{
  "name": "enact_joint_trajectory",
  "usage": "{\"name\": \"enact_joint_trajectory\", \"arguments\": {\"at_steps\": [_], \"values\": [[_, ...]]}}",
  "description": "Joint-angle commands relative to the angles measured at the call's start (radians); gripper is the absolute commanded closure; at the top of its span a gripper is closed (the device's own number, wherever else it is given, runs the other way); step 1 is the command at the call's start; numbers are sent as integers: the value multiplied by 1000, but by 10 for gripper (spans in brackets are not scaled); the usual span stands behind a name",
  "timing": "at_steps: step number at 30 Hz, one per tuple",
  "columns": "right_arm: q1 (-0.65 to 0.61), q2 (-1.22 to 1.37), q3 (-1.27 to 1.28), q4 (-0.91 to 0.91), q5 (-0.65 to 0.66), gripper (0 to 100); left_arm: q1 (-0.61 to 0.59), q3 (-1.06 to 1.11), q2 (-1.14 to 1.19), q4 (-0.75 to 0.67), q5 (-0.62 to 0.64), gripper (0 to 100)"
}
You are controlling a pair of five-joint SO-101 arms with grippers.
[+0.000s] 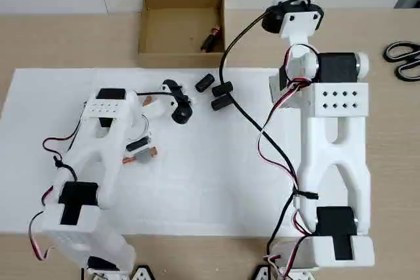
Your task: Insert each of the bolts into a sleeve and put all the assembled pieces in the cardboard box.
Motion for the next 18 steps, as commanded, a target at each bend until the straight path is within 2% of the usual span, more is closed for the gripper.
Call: {"name": "enact_joint_trajectory", "arguments": {"at_steps": [1, 6, 12, 18], "values": [[1, -61, -5, -2, 9, 995, -3, -53, 15, -2, -3, 892], [1, -58, -5, -5, 9, 995, 48, -58, 15, 57, -3, 995], [1, -58, -5, -4, 11, 995, 77, -151, 15, 176, 38, 995], [1, -62, -5, -2, 9, 995, 81, -410, 14, 427, 94, 995]]}}
